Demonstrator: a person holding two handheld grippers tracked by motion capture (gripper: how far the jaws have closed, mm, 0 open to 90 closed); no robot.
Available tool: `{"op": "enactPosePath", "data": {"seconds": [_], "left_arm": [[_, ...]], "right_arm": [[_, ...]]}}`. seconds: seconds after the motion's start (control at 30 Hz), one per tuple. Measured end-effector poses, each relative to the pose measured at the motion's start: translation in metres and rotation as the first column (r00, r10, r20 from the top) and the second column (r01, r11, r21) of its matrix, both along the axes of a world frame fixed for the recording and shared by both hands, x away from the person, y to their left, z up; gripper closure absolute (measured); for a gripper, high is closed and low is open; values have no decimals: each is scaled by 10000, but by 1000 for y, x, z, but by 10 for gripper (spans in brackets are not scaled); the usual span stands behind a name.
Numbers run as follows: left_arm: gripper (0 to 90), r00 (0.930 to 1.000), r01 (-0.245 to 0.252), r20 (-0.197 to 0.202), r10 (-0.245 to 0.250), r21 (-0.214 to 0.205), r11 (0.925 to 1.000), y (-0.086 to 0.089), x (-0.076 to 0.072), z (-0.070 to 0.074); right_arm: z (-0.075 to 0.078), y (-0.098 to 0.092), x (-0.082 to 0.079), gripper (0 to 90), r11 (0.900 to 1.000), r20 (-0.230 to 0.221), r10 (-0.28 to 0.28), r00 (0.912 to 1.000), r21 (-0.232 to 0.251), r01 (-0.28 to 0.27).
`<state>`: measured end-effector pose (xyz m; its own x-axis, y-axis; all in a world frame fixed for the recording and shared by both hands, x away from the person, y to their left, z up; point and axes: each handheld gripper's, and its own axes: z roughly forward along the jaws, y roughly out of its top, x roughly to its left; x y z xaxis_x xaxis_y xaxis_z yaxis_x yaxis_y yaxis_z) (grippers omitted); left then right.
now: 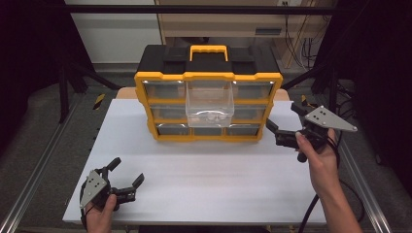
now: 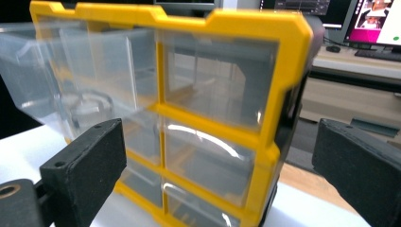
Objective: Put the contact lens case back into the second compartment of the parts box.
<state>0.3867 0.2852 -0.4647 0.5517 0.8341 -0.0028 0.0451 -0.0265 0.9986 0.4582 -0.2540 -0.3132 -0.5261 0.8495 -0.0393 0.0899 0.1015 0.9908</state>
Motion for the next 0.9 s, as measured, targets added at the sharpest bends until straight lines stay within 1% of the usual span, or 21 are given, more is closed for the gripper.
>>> {"op": "enactPosePath", "data": {"seconds": [0.2,0.3,0.33,0.43,0.53,0.63,0.73,0.8,0.9], "left_arm": [[0,10000,-20,-21,20,-3,10000,1,0,0],[0,10000,-20,-39,20,8,10000,1,0,0],[0,10000,-3,-93,3,2,10000,1,0,0],[0,9999,62,-139,-62,-1,10000,1,-1,0],[0,9998,17,-179,-17,23,10000,1,0,-1],[0,9998,13,-197,-13,3,10000,1,0,-1],[0,9998,4,-181,-4,13,10000,1,-1,-1],[0,9998,0,-175,0,-5,10000,2,-1,-1],[0,9998,-15,-209,14,-38,10000,2,-1,-1]], "right_arm": [[-25,-14,-6,51,9995,-290,-161,9995,285,169],[-37,-21,-10,53,9992,-423,-296,9987,253,307],[-42,-24,-12,53,9989,-493,-334,9982,318,350],[-55,-31,-16,54,9988,-617,-365,9974,316,385],[-69,-37,-22,60,9977,-840,-376,9958,535,422],[-83,-42,-26,61,9959,-970,-367,9946,782,444],[-95,-45,-29,64,9941,-1030,-419,9938,952,518],[-100,-47,-31,64,9944,-1049,-429,9936,920,527],[-106,-49,-34,63,9934,-1035,-333,9941,1056,442]]}}
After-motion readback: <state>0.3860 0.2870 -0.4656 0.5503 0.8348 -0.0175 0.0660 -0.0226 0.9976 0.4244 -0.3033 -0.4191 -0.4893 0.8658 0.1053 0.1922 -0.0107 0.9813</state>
